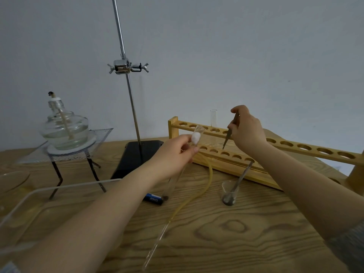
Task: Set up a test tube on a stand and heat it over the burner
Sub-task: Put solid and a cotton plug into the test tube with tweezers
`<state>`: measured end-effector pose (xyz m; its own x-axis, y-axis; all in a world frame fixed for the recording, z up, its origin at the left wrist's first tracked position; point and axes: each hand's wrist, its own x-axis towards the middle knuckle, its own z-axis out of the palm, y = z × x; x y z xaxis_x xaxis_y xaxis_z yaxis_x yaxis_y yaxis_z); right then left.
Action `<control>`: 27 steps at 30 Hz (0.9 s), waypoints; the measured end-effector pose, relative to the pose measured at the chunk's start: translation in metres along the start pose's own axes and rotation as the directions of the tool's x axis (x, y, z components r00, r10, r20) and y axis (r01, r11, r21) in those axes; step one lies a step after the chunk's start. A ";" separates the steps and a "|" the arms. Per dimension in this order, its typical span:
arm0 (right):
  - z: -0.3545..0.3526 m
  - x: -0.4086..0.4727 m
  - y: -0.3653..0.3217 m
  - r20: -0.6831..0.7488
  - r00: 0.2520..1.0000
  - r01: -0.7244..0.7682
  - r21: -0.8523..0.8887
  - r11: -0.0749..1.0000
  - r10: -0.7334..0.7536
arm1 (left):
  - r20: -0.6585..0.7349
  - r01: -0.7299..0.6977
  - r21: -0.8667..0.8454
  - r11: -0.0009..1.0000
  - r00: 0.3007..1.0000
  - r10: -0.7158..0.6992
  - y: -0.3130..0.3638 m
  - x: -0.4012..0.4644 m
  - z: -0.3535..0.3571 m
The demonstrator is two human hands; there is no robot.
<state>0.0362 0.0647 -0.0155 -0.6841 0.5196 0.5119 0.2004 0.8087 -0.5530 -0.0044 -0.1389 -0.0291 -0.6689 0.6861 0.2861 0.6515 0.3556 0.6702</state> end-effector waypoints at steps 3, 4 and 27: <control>0.005 0.002 0.002 0.009 1.000 0.000 -0.066 0.998 0.001 | 0.000 0.011 0.004 1.000 1.000 -0.011 -0.003 0.002 0.001; 0.005 0.002 0.002 0.014 1.000 0.004 -0.087 0.996 -0.002 | 0.001 0.015 0.007 1.000 1.000 -0.015 -0.004 0.003 0.001; -0.007 -0.037 -0.026 -0.027 0.990 0.136 -0.056 0.989 -0.138 | -0.047 0.035 0.002 0.999 0.998 -0.034 0.003 -0.017 -0.015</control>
<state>0.0613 0.0264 -0.0148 -0.6858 0.4104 0.6010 0.1446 0.8862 -0.4402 0.0033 -0.1584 -0.0219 -0.7071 0.6426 0.2949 0.6286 0.3805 0.6783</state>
